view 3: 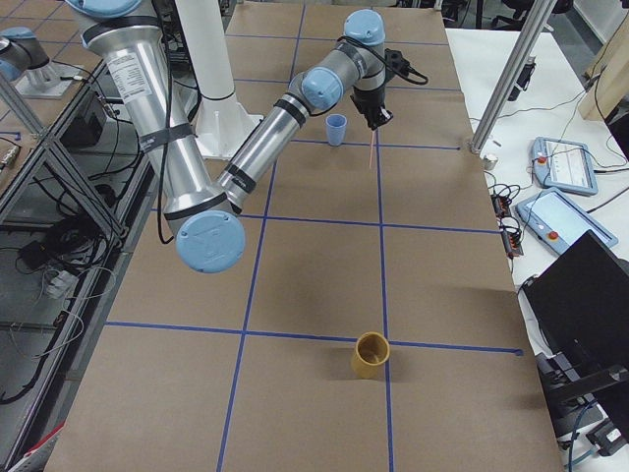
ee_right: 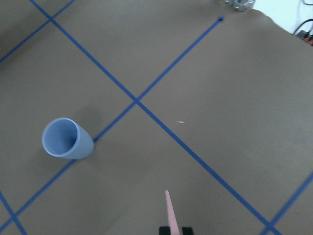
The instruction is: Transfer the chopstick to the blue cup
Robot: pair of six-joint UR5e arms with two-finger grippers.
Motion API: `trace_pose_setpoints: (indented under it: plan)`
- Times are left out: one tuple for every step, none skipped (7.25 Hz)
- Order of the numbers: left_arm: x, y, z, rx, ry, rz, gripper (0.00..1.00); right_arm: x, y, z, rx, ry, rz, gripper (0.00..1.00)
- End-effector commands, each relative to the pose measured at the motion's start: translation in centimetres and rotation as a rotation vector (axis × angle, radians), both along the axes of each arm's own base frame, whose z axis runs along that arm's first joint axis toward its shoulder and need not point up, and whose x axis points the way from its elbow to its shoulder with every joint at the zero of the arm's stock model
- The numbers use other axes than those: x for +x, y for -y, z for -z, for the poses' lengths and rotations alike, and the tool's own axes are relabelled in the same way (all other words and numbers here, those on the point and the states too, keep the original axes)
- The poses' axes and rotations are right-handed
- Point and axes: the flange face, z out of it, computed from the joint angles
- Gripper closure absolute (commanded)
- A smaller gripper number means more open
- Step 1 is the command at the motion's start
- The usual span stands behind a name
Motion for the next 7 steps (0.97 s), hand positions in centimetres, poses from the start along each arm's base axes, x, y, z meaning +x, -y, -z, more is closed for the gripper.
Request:
trace_pose_setpoints:
  plan:
    - [0.0,0.0,-0.2,-0.005,-0.001,0.002,0.02,-9.2,-4.4,4.0,-0.082,0.128,-0.011,1.00]
    - [0.1,0.0,-0.3,-0.008,-0.001,0.000,0.02,-12.0,-5.1,4.4,-0.099,0.179,-0.048,1.00]
    - [0.1,0.0,-0.4,-0.010,-0.001,0.000,0.02,-12.9,-5.0,5.7,-0.117,0.198,-0.049,1.00]
    - [0.1,0.0,-0.6,-0.015,-0.001,0.001,0.02,-13.3,-5.4,6.0,-0.125,0.205,-0.042,1.00]
    - [0.2,0.0,-0.6,-0.017,-0.001,0.000,0.02,-13.8,-5.5,6.0,-0.139,0.204,-0.040,1.00]
    - [0.2,0.0,-0.7,-0.018,-0.002,0.000,0.02,-15.2,-5.1,5.1,-0.156,0.180,-0.034,1.00]
    - [0.2,0.0,-0.7,-0.018,-0.002,0.000,0.02,-16.4,-5.2,4.4,-0.165,0.162,-0.034,1.00]
